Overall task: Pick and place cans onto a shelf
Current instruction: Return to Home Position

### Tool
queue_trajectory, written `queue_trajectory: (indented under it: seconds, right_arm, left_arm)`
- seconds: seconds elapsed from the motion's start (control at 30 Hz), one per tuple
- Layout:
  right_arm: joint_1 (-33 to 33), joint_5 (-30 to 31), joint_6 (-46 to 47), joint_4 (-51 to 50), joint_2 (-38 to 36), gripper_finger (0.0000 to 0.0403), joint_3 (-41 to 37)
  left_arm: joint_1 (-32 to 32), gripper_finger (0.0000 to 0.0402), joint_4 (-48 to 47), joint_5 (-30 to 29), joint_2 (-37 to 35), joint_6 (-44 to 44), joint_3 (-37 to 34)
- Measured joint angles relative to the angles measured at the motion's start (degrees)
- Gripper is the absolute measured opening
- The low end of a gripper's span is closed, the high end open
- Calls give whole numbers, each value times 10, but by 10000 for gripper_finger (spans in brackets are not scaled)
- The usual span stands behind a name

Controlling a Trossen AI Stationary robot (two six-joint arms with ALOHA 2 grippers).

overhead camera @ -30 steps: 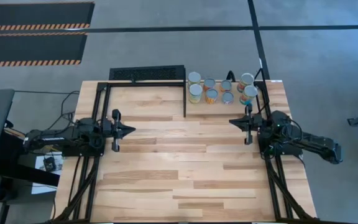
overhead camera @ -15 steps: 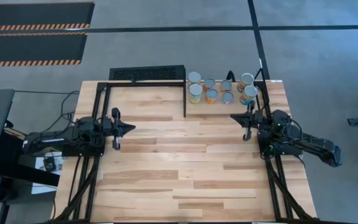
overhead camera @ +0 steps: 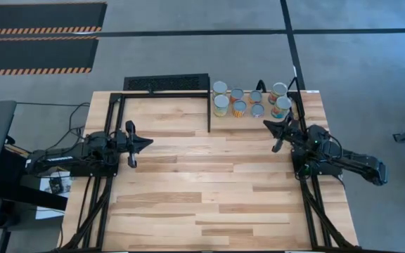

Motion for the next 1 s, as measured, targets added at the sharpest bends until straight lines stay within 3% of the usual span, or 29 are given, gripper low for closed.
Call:
queue_trajectory:
  seconds: [0.33, 1.0]
  right_arm:
    - [2, -5, 0, -40, 23, 41, 0]
    - [2, -4, 0, -42, 30, 43, 1]
  left_arm:
    - [0, 0, 0, -4, 0, -18, 0]
    - [0, 0, 0, -4, 0, -9, -1]
